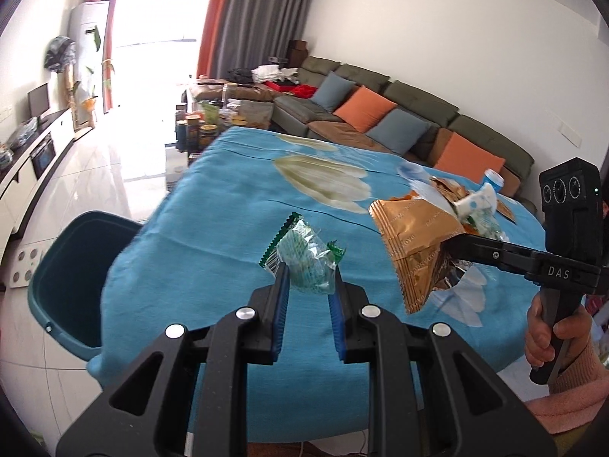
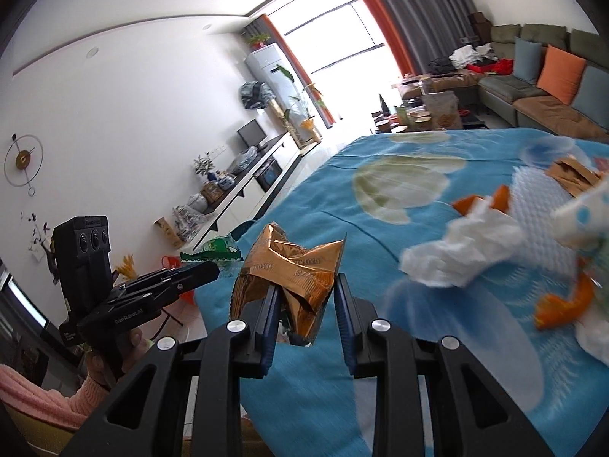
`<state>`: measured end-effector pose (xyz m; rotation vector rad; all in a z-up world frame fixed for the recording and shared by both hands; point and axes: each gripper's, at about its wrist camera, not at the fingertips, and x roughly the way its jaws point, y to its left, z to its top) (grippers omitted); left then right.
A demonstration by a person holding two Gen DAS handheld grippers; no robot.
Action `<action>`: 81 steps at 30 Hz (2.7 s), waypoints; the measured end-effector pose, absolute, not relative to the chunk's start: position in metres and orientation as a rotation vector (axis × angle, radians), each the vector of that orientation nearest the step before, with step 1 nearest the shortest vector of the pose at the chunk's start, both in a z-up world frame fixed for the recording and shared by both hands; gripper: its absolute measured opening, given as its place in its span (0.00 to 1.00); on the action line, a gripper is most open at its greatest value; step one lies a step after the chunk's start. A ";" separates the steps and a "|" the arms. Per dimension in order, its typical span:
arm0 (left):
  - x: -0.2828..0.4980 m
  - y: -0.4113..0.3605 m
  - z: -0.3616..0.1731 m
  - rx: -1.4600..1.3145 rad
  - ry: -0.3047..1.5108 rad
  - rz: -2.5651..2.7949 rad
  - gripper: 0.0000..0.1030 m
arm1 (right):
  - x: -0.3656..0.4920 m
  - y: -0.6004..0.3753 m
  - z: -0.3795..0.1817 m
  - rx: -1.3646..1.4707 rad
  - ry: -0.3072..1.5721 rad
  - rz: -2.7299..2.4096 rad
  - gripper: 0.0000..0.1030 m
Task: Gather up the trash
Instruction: 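Carry both wrappers to the teal bin and open both tools to drop them, then move both open tools back over the trash pile on the table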
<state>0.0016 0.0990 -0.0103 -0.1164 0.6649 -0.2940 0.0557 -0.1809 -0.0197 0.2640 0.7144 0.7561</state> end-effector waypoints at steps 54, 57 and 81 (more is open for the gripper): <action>0.070 0.312 -0.079 -0.376 0.810 0.166 0.24 | 0.181 0.128 -0.040 -0.051 0.942 0.908 0.37; 0.074 0.312 -0.083 -0.385 0.816 0.176 0.26 | 0.185 0.132 -0.043 -0.042 0.957 0.911 0.38; 0.014 0.216 0.002 -0.179 0.536 0.052 0.83 | 0.115 -0.014 0.015 0.037 0.694 0.894 0.58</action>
